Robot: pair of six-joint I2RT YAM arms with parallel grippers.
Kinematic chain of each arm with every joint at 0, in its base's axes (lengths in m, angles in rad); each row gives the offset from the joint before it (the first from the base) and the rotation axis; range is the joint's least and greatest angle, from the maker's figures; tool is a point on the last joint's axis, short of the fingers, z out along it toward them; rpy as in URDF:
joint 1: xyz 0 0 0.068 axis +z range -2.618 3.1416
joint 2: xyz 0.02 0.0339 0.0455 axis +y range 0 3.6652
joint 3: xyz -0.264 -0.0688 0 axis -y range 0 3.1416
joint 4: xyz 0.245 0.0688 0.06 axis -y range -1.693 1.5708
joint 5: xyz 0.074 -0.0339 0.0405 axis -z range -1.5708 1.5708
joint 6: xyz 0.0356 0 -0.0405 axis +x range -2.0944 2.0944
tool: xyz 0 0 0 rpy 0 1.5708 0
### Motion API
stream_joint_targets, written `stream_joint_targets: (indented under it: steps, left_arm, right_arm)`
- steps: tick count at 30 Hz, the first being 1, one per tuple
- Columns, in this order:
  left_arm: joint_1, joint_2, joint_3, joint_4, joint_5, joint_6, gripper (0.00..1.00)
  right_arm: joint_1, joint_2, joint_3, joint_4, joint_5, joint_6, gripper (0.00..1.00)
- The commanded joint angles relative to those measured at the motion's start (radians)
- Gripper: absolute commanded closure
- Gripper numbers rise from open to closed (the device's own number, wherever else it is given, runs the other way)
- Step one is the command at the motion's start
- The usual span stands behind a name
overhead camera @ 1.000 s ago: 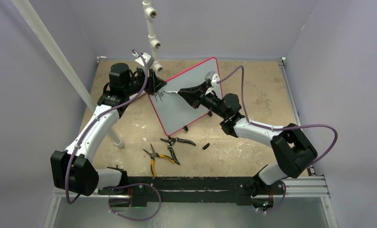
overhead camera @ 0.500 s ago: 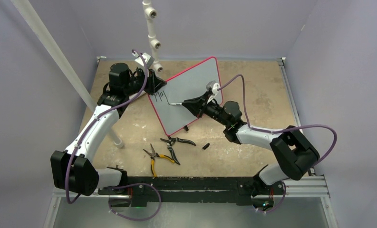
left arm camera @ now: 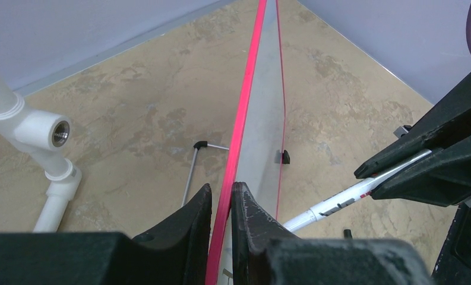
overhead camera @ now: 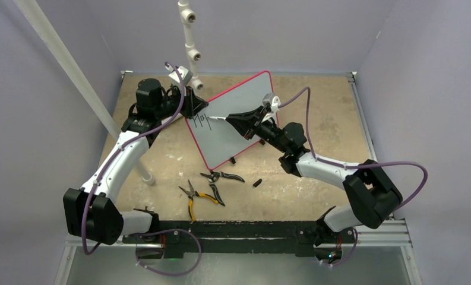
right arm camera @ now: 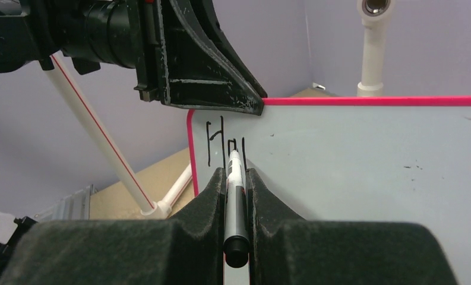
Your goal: Write a sentence on the whiteboard
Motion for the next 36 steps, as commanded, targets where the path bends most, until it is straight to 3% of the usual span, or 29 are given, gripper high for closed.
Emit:
stream_joint_targets:
  steps: [1, 16, 36]
  left_arm:
    - [0.013, 0.0, -0.015, 0.051, -0.032, -0.005, 0.85]
    - [0.016, 0.006, -0.017, 0.053, -0.029, -0.006, 0.86]
    - [0.019, 0.007, -0.017, 0.055, -0.024, -0.008, 0.86]
  right_arm:
    - [0.0, 0.032, 0.063, 0.072, 0.014, 0.007, 1.0]
    - [0.0, 0.098, 0.105, 0.072, 0.04, 0.014, 1.0]
    - [0.0, 0.048, 0.021, 0.048, 0.121, 0.004, 1.0]
